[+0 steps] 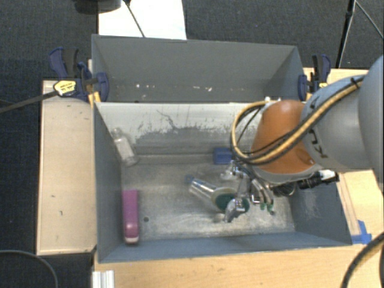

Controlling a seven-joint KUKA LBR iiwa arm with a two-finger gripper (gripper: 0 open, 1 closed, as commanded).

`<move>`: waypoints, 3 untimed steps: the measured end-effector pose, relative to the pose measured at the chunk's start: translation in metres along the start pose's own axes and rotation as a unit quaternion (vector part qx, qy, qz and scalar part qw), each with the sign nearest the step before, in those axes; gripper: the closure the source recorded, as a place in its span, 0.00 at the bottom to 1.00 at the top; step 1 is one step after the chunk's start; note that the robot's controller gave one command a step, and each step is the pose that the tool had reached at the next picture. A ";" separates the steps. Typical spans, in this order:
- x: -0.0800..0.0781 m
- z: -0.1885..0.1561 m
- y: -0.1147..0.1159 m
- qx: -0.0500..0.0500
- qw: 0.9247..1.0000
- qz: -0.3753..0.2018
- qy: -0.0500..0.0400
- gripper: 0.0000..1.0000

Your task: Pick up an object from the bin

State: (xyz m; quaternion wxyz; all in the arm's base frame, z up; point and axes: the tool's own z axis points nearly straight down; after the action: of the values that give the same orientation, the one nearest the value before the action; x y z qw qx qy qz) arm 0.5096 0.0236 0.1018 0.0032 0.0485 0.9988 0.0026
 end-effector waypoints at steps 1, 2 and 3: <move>0.004 -0.001 0.002 0.002 0.995 0.098 0.001 0.00; -0.005 0.029 -0.002 0.002 0.984 0.175 0.002 0.00; -0.006 0.027 -0.002 0.003 0.985 0.171 0.001 0.00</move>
Offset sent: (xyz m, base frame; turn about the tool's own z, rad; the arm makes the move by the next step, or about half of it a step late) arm -0.0040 0.0020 0.0004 0.1977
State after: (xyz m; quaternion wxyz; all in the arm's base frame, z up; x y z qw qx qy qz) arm 0.5154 0.0210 0.0746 0.0020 0.2187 0.9758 0.0005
